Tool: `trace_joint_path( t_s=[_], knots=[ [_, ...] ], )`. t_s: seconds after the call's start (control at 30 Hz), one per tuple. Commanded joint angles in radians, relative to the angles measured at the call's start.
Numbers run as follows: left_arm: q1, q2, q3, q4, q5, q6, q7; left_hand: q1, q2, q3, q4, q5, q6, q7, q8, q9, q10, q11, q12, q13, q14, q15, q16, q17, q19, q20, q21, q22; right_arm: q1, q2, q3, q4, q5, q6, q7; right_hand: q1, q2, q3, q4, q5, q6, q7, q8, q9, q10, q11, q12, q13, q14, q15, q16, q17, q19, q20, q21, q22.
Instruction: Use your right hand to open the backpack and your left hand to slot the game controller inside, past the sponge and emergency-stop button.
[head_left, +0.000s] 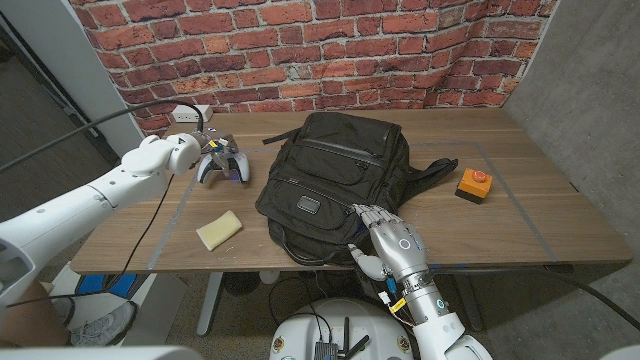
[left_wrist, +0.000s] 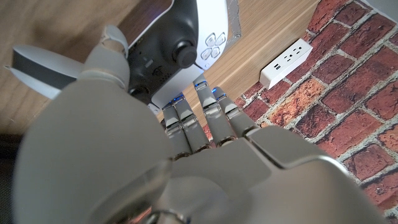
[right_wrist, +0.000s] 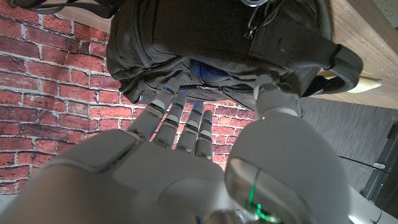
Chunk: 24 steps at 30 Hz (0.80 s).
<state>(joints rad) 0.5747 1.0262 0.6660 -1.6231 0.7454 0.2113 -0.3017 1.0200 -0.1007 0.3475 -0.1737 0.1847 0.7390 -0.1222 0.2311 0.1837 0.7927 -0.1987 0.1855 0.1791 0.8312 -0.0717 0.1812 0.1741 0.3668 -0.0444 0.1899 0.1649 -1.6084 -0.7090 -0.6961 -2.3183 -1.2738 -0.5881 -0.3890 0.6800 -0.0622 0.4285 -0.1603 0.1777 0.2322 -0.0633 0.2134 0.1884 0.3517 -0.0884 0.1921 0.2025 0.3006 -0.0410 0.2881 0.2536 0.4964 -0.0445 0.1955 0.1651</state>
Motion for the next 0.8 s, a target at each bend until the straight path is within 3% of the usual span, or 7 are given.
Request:
trace_joint_path(
  t_s=[0.03,0.8],
  knots=[
    [-0.01,-0.011,0.007,0.011,0.004,0.0,0.003,0.067,0.114,0.001,0.007,0.006,0.11,-0.018,0.003,0.004,0.022,-0.009,0.003,0.005,0.04,-0.168,0.01,0.003,0.009,-0.154,-0.004,0.002,0.025,0.009,0.002,0.035,0.023,0.001,-0.021,0.0,-0.008,-0.006,-0.003,0.001,-0.007,0.001,-0.001,0.004,-0.005,0.0,-0.002,0.003,-0.005,-0.081,-0.001,0.002,-0.003,-0.038,-0.003,0.005],
    [0.02,-0.001,-0.004,-0.033,0.0,0.05,0.0,0.069,0.115,0.002,0.007,0.007,0.109,-0.019,-0.002,0.004,0.02,-0.009,0.003,0.005,0.05,-0.168,0.011,0.004,0.009,-0.155,-0.004,0.002,0.075,0.005,-0.012,0.089,0.047,0.006,-0.066,0.021,-0.021,-0.016,-0.009,0.008,-0.039,-0.012,-0.008,0.004,-0.028,0.001,-0.004,0.005,-0.02,-0.072,-0.007,0.004,-0.012,-0.037,-0.006,0.005]
  ],
)
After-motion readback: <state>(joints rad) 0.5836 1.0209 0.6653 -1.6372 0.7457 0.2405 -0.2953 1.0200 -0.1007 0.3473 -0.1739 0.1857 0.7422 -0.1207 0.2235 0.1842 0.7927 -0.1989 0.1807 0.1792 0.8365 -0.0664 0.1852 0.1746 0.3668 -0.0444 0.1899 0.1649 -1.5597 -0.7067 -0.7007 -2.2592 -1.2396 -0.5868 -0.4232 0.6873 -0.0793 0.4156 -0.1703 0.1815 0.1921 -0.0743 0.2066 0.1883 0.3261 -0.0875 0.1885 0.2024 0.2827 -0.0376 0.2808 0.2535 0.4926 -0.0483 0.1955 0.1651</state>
